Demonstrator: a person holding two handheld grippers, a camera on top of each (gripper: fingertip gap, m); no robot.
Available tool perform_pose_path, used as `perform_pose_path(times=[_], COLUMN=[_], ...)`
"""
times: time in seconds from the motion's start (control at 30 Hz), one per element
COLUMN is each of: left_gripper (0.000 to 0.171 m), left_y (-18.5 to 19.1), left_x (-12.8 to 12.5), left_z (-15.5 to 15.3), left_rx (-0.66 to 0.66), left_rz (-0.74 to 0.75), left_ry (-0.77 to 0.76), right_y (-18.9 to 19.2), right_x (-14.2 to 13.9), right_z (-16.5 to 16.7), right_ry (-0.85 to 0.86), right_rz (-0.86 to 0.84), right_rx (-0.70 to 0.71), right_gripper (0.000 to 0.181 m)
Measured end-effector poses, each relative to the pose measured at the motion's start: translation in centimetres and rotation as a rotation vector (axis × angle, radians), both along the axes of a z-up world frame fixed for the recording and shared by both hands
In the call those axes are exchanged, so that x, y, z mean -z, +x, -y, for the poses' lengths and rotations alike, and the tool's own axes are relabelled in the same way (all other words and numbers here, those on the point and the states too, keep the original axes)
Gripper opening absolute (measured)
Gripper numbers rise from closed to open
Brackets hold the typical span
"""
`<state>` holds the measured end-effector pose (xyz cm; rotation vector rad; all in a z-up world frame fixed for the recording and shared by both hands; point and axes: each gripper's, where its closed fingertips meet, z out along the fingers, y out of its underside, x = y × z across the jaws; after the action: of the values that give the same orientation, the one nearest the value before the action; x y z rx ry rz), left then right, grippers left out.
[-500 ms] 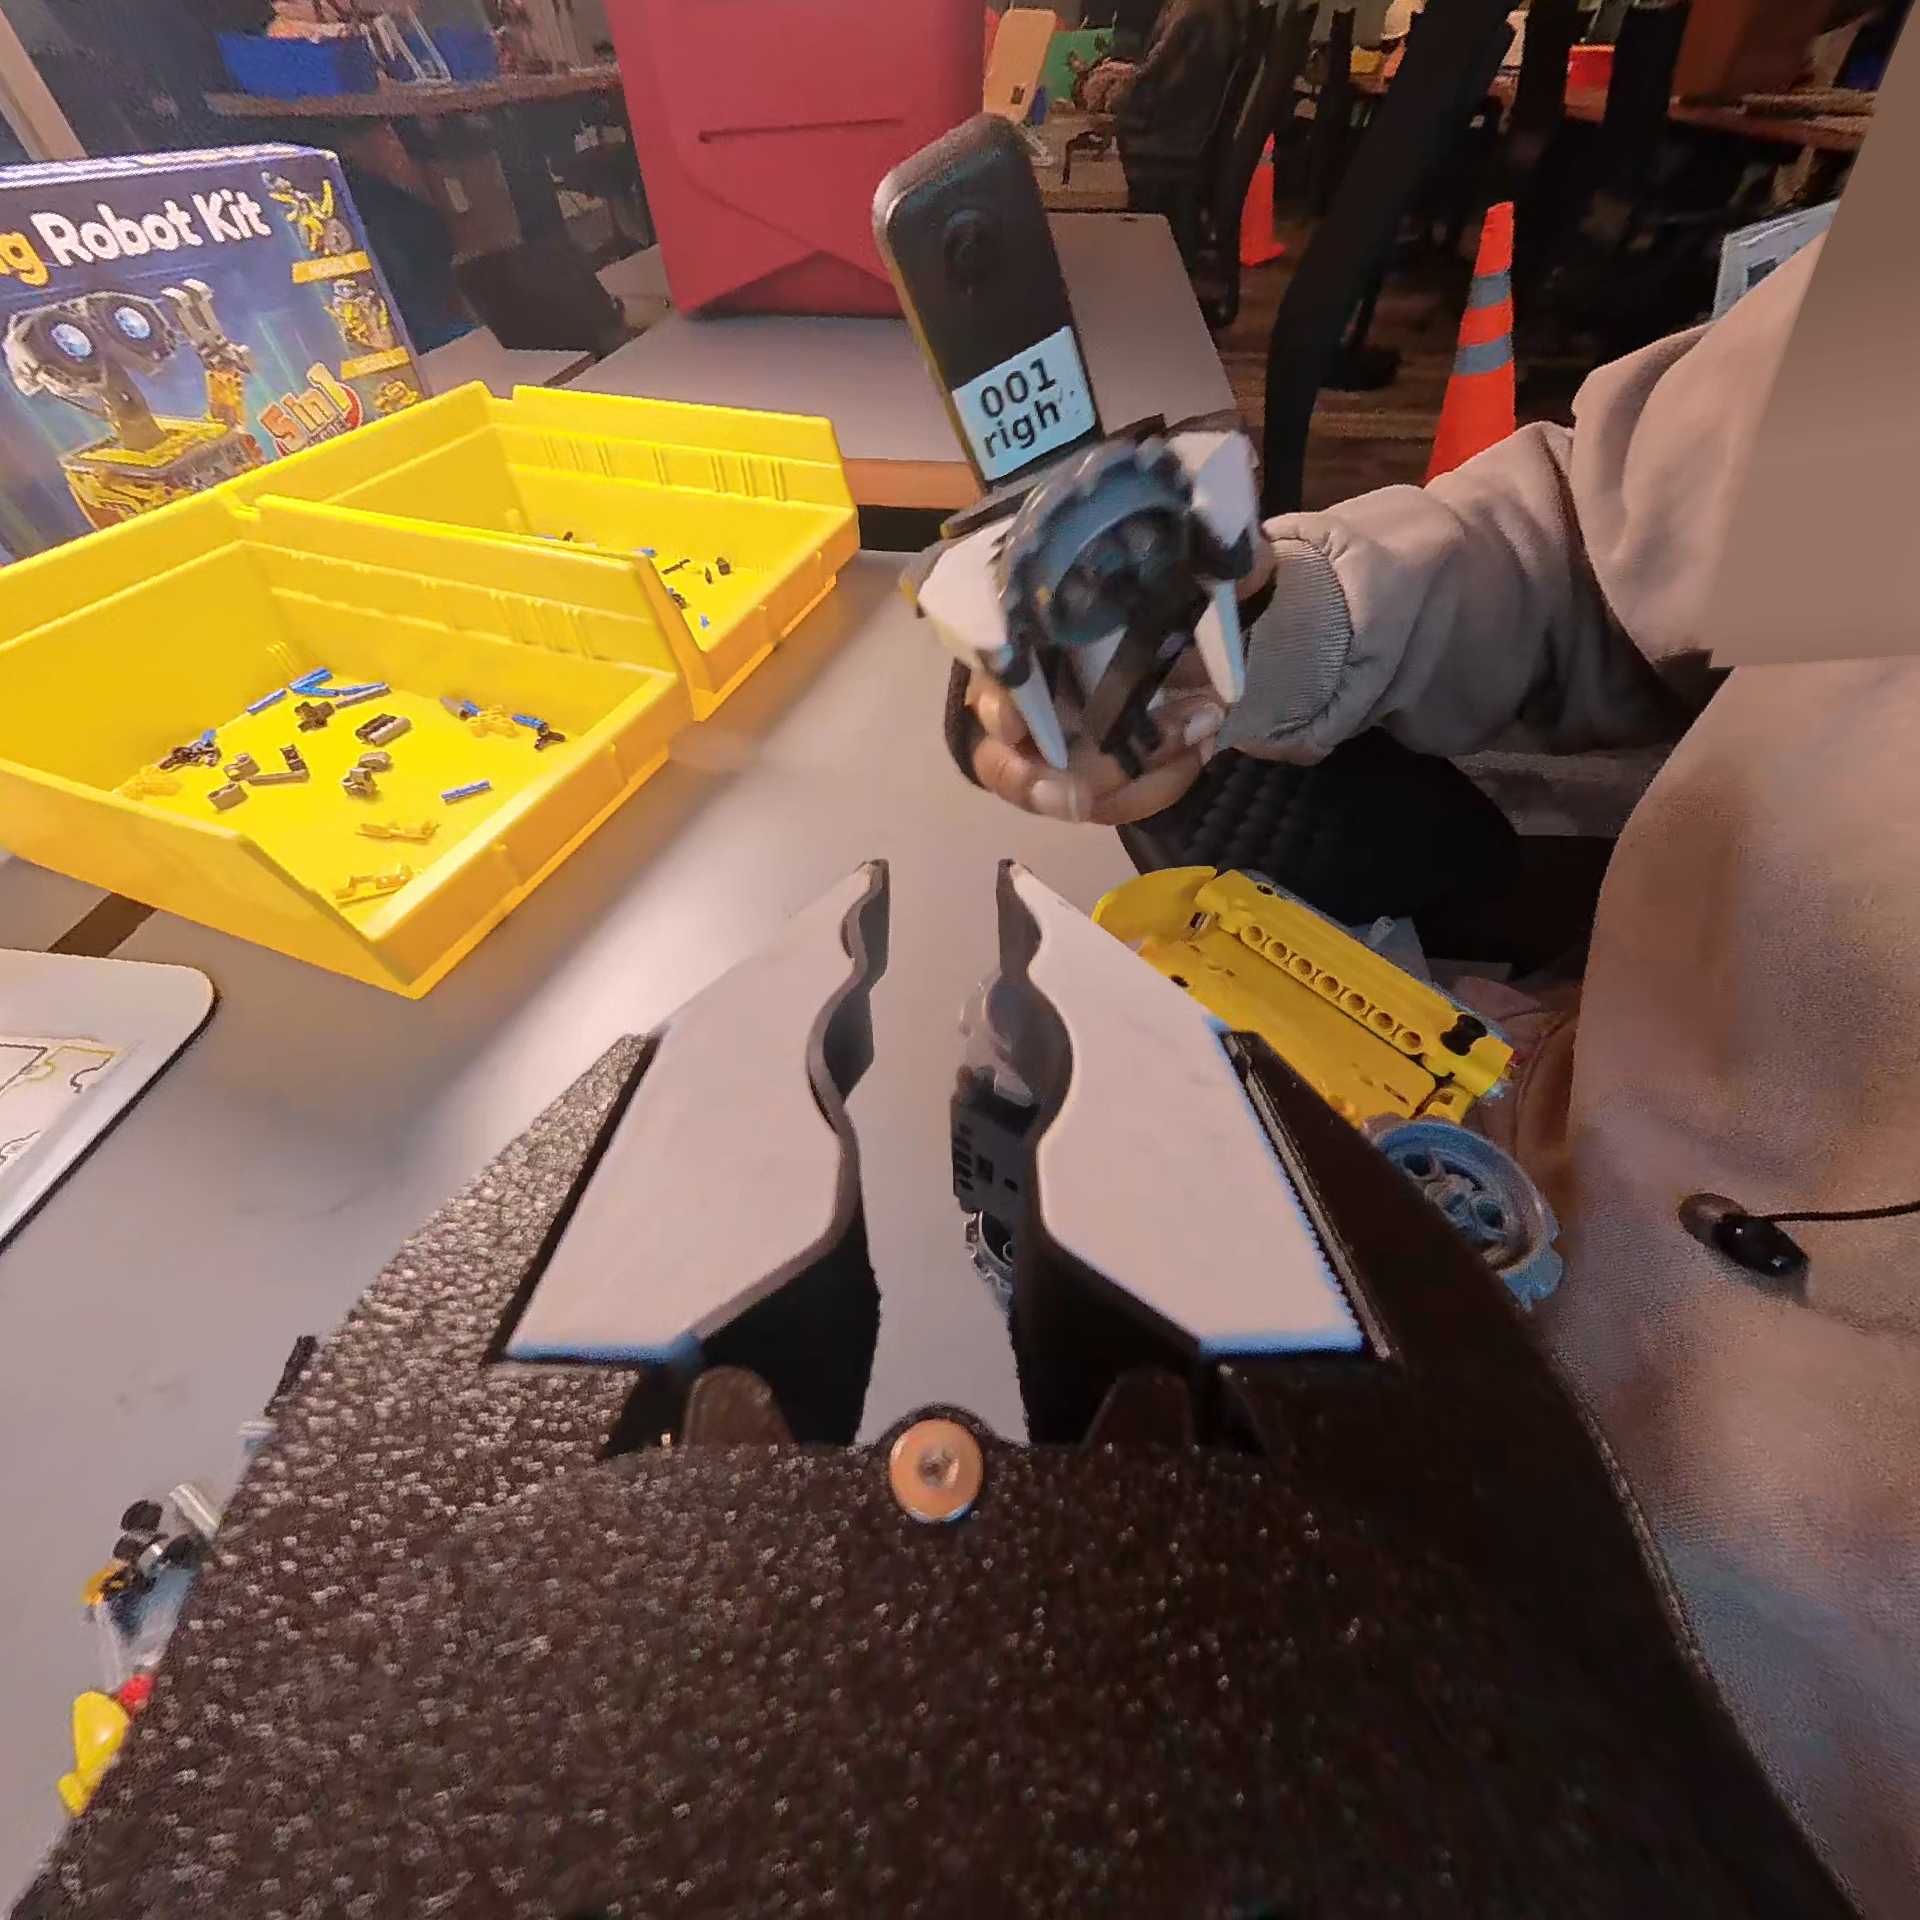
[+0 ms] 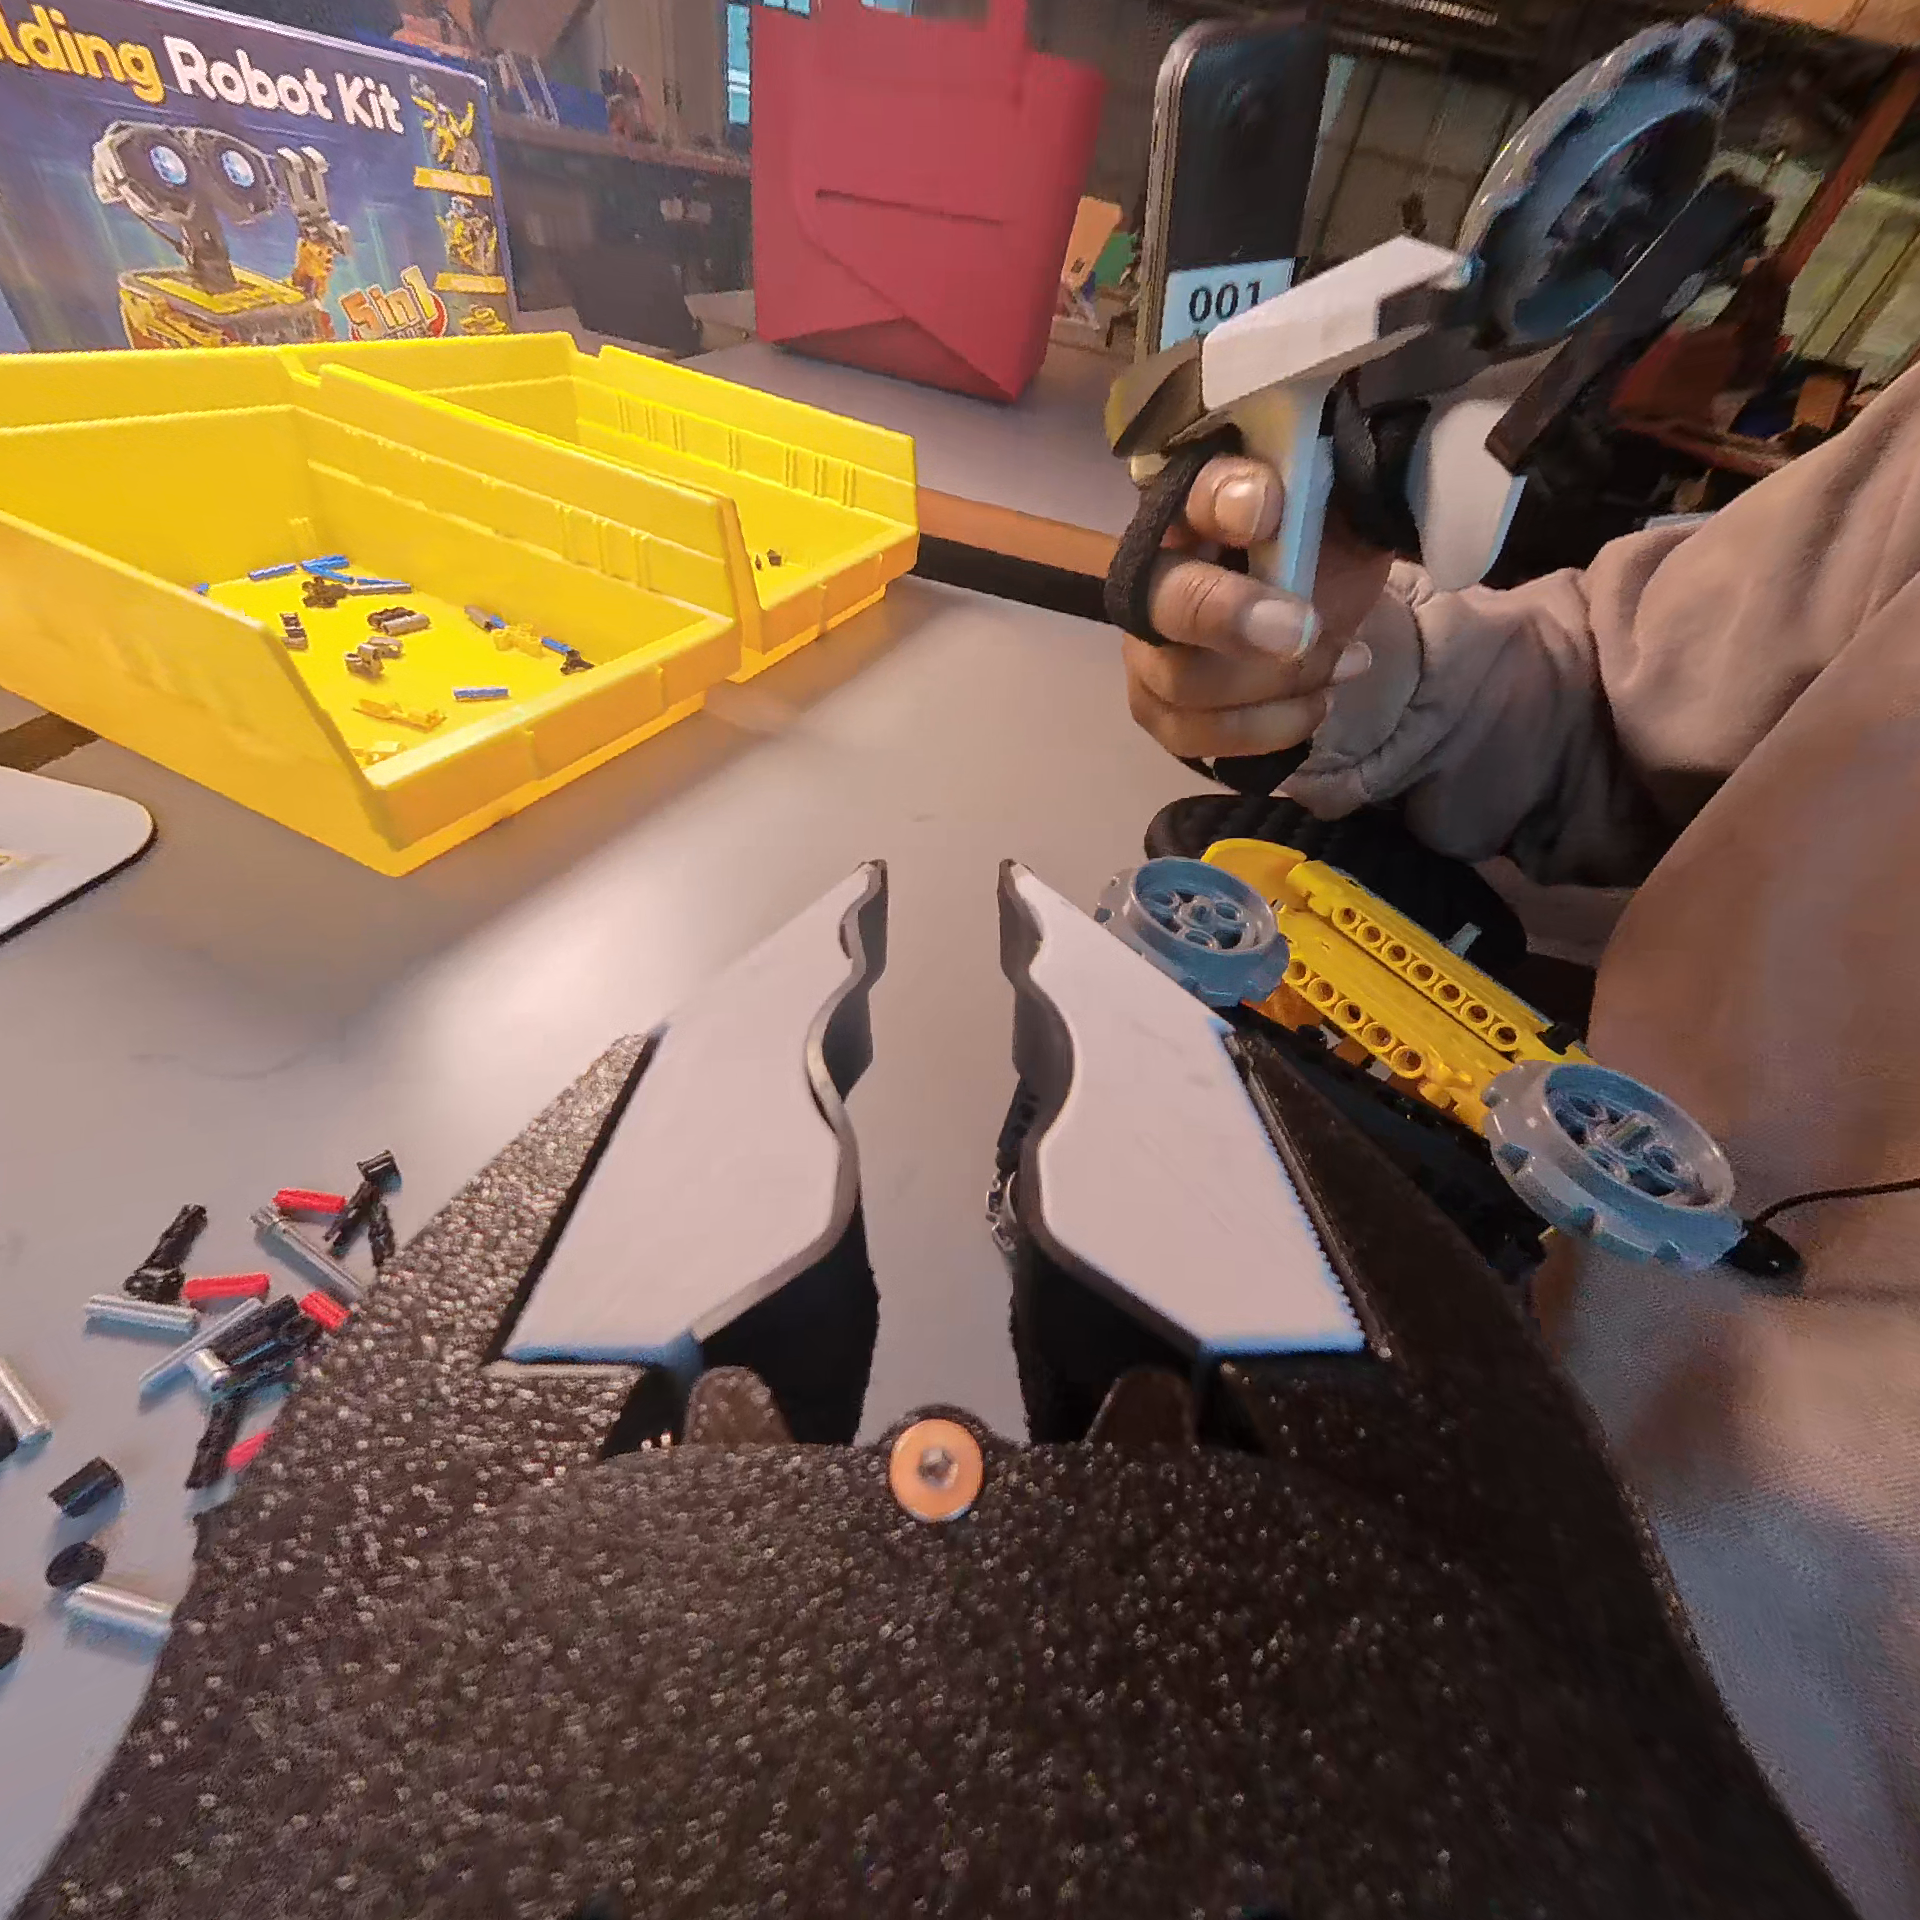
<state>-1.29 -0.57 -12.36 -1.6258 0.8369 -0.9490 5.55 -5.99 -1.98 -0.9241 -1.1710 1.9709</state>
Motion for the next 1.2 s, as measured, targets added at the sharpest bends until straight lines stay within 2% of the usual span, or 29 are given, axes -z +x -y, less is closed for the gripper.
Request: perform_pose_path(times=[0.1, 0.27, 0.37, 0.47, 0.57, 0.67, 0.8, 0.9, 0.97, 1.07, 1.2], left_gripper=[0.021, 0.022, 0.022, 0.022, 0.021, 0.021, 0.02, 0.02, 0.02, 0.02, 0.02], left_y=[0.4, 1.6, 2.0, 2.3, 2.0, 0.8, -1.4, -2.6, -3.3, -3.7, -3.5], left_x=[-1.1, -2.6, -3.2, -3.5, -3.8, -2.6, 1.1, 3.8, 5.1, 5.7, 6.4], left_z=[0.6, 1.5, 1.4, 1.2, 1.1, 0.5, -0.7, -1.7, -2.3, -2.7, -2.6], left_rx=[0.028, 0.053, 0.055, 0.069, 0.071, 0.039, -0.015, -0.042, -0.054, -0.06, -0.046], left_rz=[0.046, 0.043, -0.03, -0.119, -0.132, -0.143, -0.184, -0.185, -0.182, -0.146, -0.157], left_ry=[0.036, 0.153, 0.236, 0.3, 0.312, 0.256, 0.158, 0.078, 0.018, -0.034, -0.063], right_y=[-0.2, -1.3, -2.4, -3.0, -3.4, -2.9, 0.3, 3.7, 6.2, 8.9, 16.0], right_x=[0.7, 3.0, 5.1, 5.4, 6.1, 8.0, 13.1, 18.4, 20.9, 21.5, 22.4], right_z=[-0.4, -1.7, -2.6, -2.4, -2.2, -3.0, -5.6, -7.8, -8.3, -8.1, -10.0], right_ry=[-0.005, 0.011, 0.051, 0.072, 0.124, 0.149, 0.173, 0.218, 0.285, 0.336, 0.514], right_rz=[0.009, 0.08, 0.206, 0.244, 0.286, 0.396, 0.69, 1.01, 1.215, 1.43, 1.917], right_rx=[0.011, 0.045, 0.042, -0.018, -0.05, -0.07, -0.124, -0.131, -0.153, -0.235, -0.333], right_gripper=[0.035, 0.035, 0.035, 0.035, 0.035, 0.035, 0.036, 0.036, 0.035, 0.035, 0.035])
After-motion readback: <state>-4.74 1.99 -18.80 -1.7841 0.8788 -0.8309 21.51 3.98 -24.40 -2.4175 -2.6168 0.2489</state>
